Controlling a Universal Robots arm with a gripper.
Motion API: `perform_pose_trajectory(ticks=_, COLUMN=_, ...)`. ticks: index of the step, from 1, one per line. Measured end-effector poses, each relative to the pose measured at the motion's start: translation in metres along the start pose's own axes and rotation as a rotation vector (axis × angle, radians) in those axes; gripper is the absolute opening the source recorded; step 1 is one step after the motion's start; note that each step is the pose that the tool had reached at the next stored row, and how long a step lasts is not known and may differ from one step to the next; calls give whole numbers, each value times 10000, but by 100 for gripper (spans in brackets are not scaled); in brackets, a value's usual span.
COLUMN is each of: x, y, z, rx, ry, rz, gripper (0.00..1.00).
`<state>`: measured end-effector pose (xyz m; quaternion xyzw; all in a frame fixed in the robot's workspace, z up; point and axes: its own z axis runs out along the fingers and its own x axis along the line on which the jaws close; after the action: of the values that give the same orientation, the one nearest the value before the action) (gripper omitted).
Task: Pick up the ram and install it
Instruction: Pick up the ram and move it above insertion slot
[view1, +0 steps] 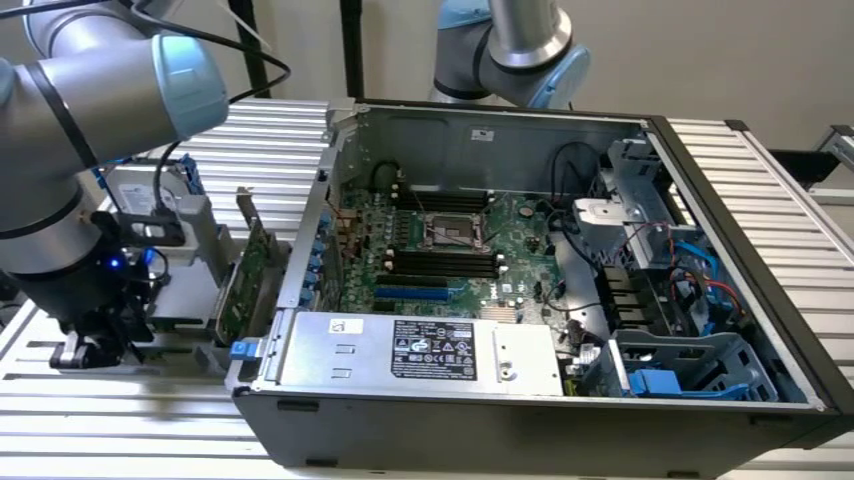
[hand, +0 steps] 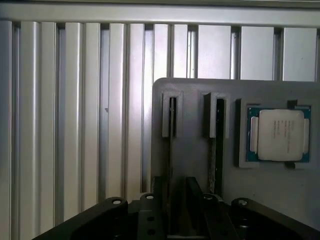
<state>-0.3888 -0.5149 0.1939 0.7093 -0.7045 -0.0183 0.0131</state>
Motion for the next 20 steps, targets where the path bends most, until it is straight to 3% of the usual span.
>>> perform_pose_trajectory(ticks=2, x=0, y=-3, z=0, rx=-2, ry=1, rz=0, gripper=100)
perform_pose_trajectory(ticks=3, x=0, y=-4, z=1, rx=-1, ry=1, rz=0, gripper=0)
perform_pose_trajectory(ticks=20, x=16, y=-6, z=0, rx=-1, ry=1, rz=0, gripper=0)
